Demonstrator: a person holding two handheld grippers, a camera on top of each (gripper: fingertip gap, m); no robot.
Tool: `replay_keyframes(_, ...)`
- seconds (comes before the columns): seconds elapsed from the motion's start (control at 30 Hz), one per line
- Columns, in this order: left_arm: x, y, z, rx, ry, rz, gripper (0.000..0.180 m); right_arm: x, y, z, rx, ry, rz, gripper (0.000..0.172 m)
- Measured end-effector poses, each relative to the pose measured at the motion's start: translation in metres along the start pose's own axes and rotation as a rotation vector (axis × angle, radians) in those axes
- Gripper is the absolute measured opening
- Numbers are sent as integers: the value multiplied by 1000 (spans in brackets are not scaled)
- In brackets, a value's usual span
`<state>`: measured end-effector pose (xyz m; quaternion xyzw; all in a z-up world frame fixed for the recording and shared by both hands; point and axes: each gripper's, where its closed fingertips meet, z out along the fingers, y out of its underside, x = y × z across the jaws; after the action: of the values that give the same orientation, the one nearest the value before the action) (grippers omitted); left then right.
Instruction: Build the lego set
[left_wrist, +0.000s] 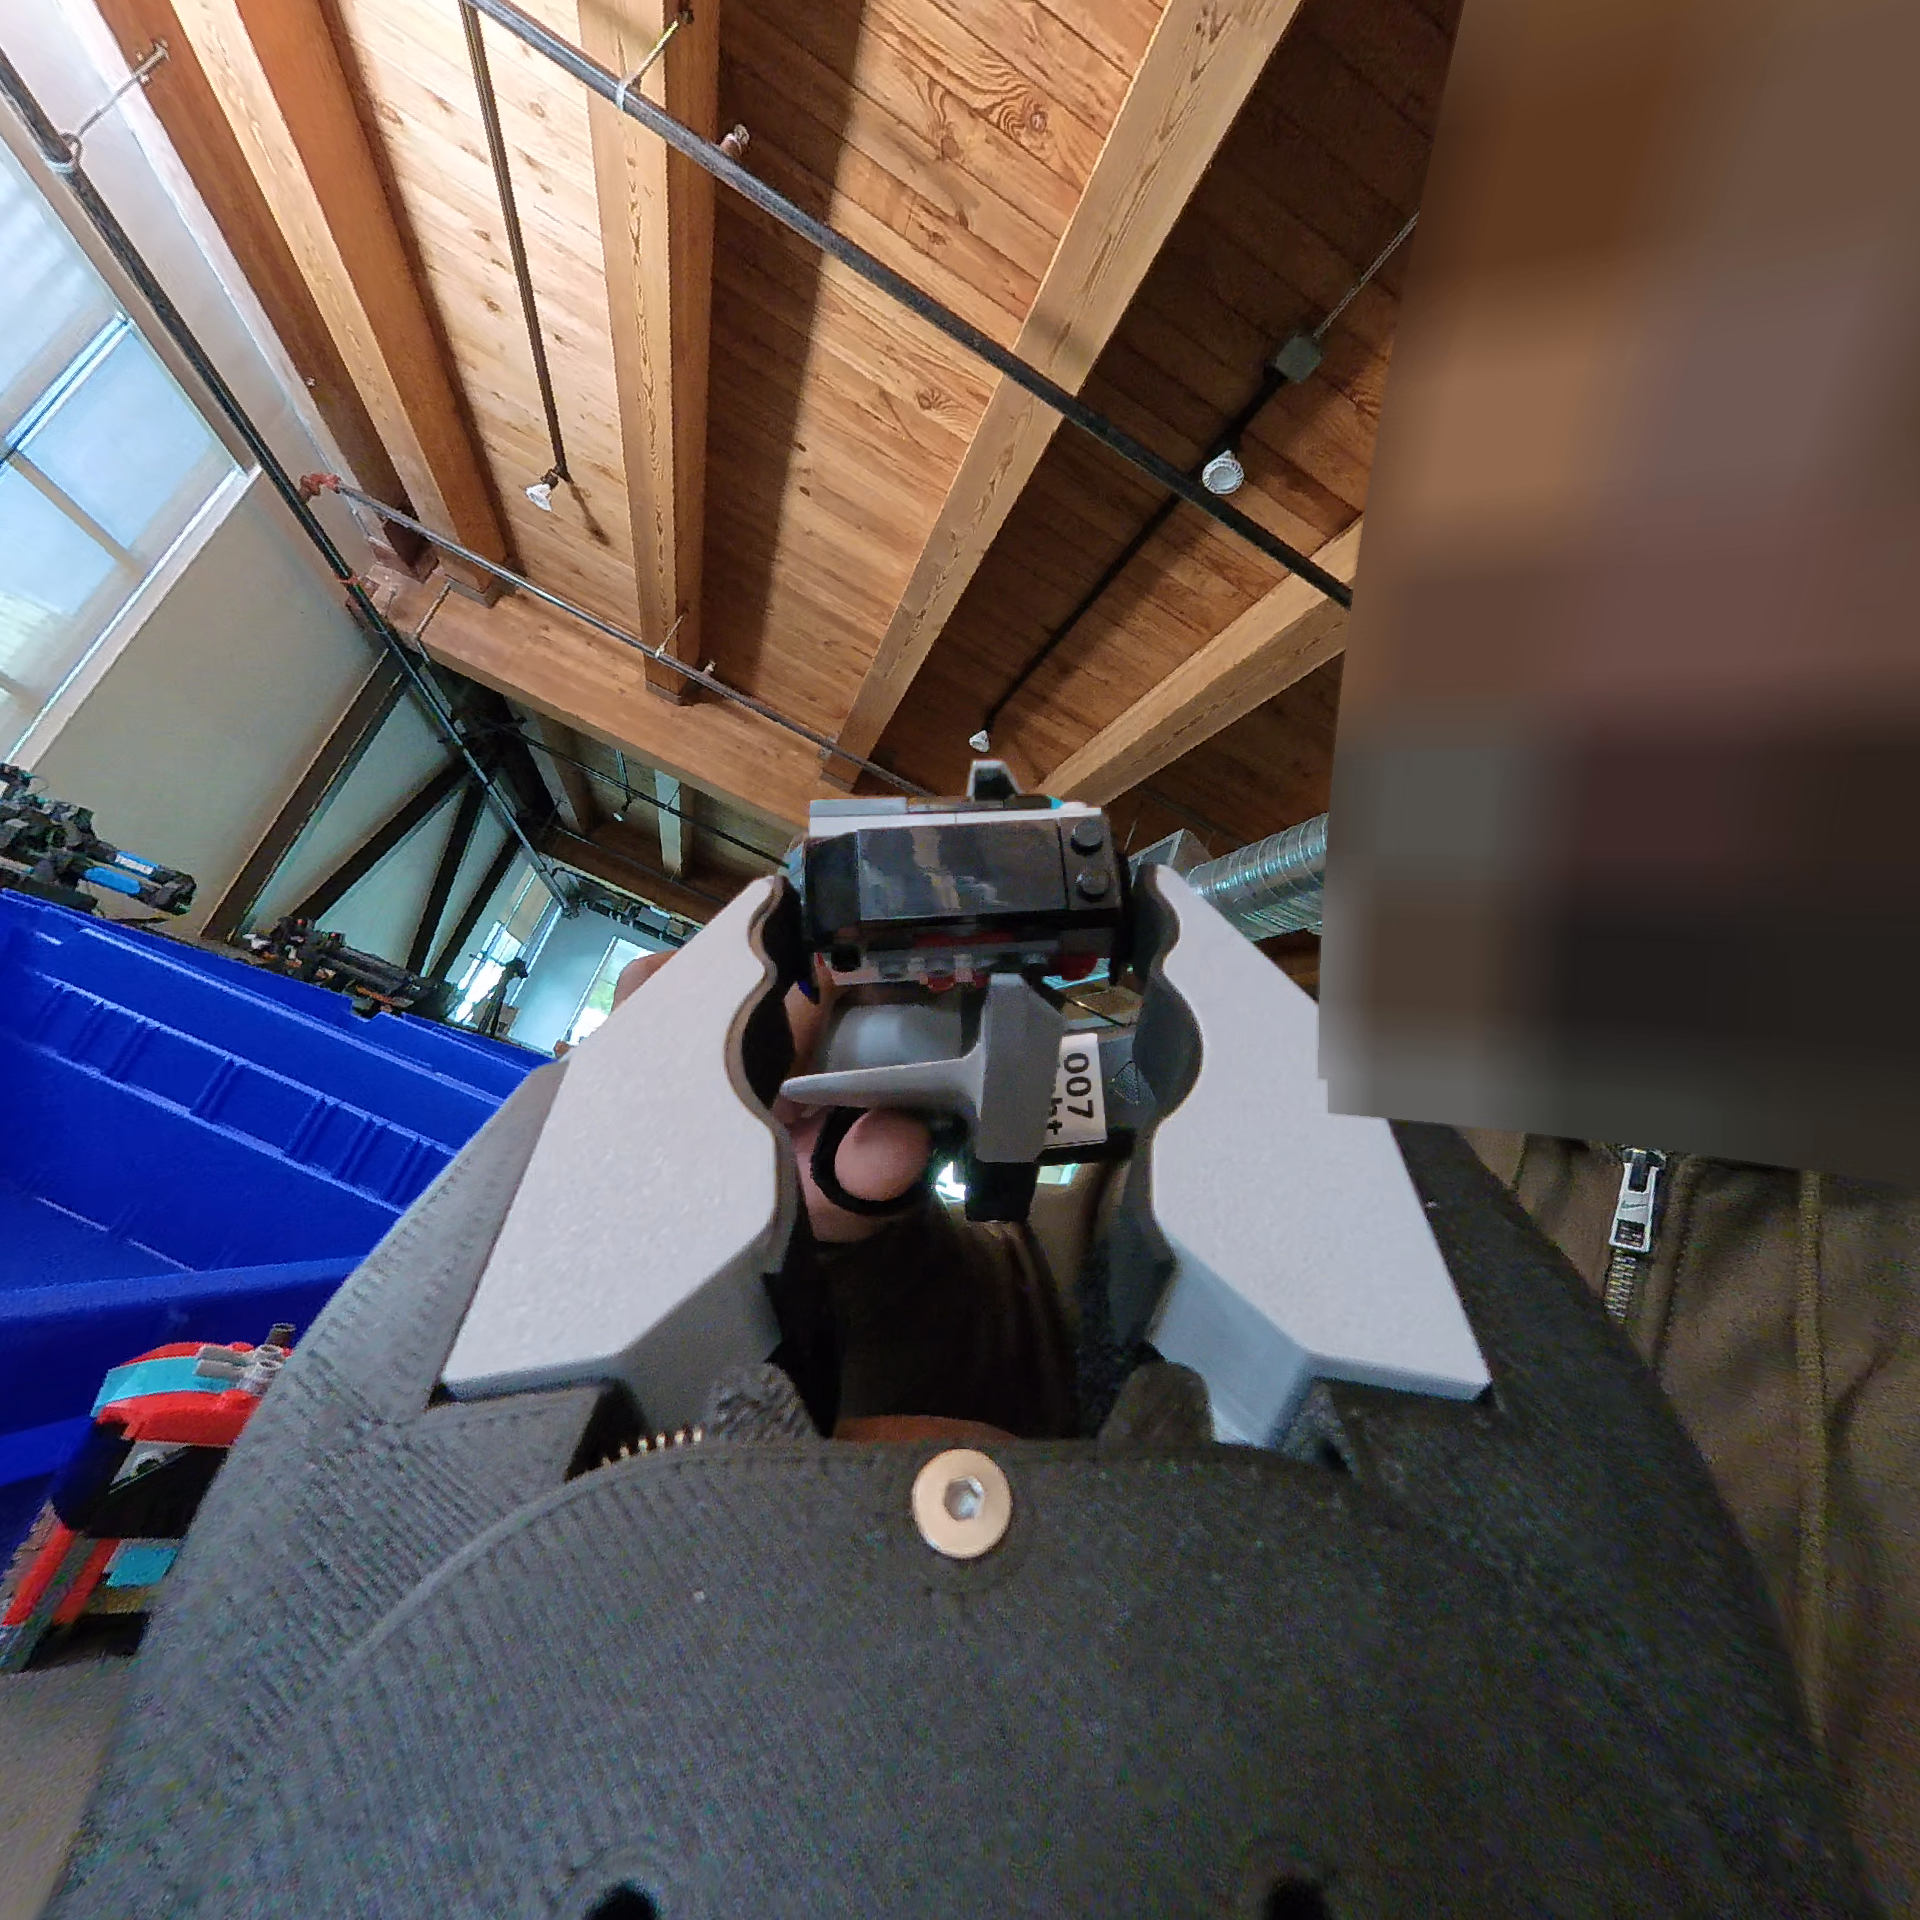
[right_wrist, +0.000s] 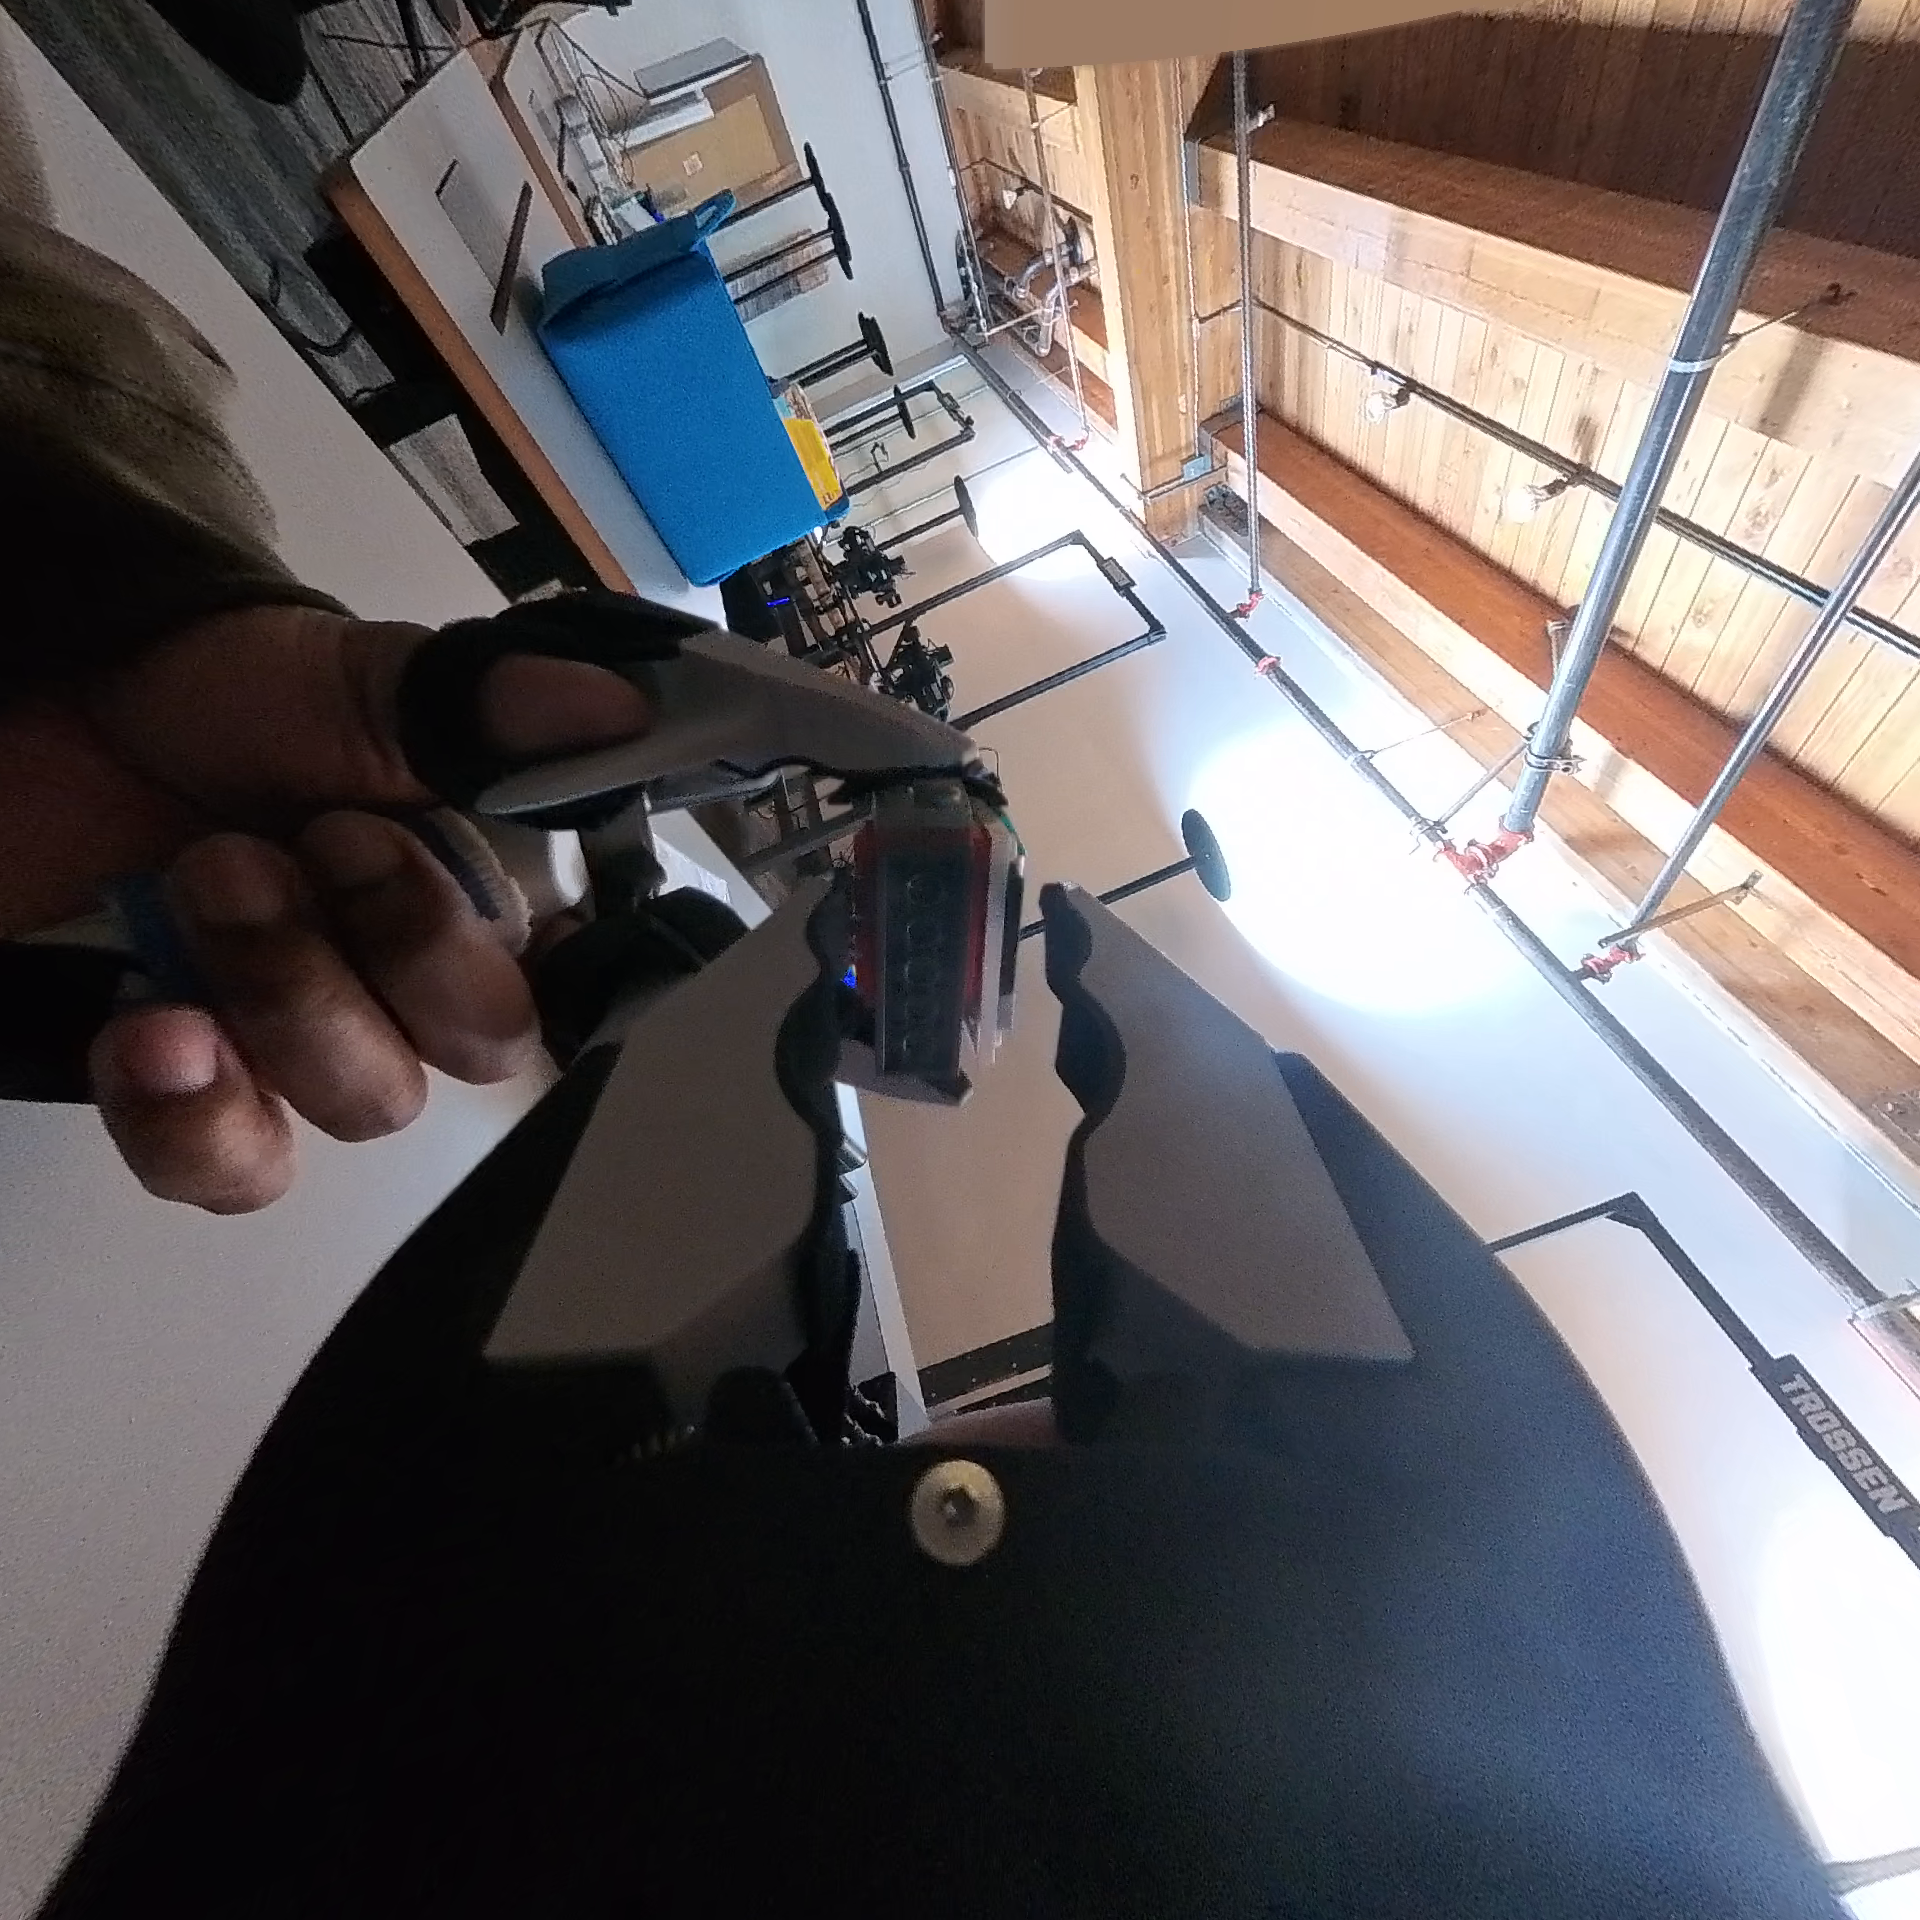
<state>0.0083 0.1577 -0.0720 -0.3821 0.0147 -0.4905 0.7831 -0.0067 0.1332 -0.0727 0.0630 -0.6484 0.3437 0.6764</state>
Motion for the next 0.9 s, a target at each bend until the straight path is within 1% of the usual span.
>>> replay_keyframes(0.1,1,0,0,-1,6,2,65,1,0,-2,7,3,8,38)
replay_keyframes(0.27,1,-3,0,9,-1,7,65,2,-10,-6,45,27,-47,35)
replay_keyframes(0.4,0,-2,0,5,-9,14,65,2,-13,-7,60,28,-54,34)
replay_keyframes(0.6,-2,-2,-1,4,-21,13,65,-1,-13,-7,57,15,-69,29)
replay_keyframes(0.9,-6,-2,-1,6,-35,9,65,-1,-11,-6,48,11,-65,28)
